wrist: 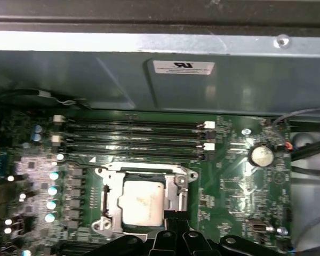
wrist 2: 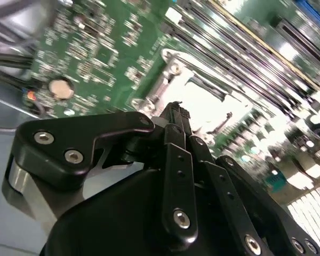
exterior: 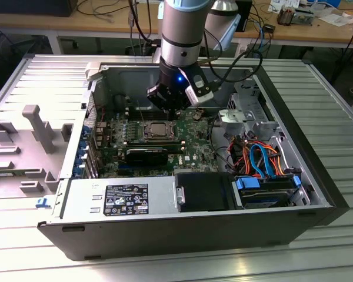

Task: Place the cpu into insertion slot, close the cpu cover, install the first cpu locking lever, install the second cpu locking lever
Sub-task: 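Install the first cpu locking lever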

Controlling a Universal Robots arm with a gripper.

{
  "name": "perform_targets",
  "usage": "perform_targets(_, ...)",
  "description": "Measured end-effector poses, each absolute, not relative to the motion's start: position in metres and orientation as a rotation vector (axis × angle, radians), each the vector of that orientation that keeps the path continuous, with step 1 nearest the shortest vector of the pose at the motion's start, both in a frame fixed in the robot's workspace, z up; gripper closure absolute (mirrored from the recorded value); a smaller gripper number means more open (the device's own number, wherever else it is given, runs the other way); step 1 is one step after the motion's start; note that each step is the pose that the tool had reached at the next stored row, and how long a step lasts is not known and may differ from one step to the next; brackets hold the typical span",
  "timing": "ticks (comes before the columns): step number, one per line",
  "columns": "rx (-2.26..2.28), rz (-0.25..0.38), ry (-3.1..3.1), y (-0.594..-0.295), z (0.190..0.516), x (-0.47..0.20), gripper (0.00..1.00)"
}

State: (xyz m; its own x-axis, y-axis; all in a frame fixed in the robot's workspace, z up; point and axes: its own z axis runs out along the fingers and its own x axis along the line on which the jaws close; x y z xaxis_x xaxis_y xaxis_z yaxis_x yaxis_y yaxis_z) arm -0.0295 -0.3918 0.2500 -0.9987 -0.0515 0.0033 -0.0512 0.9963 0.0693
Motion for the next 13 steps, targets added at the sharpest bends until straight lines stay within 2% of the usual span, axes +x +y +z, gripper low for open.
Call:
perform_targets(4, 0.081, -0.106, -3.14, -0.3918, 0.2499, -0.0298, 0.89)
perform_targets(6, 0.081, -0.063, -3.14, -0.3918, 0.2501, -0.0299, 0.89)
perform_targets(9, 0.081, 0.035, -3.14, -0.3917, 0.2499, -0.0298, 0.89)
perform_targets(13, 0.081, 0.047, -3.139, -0.3917, 0.2499, -0.0299, 0.89)
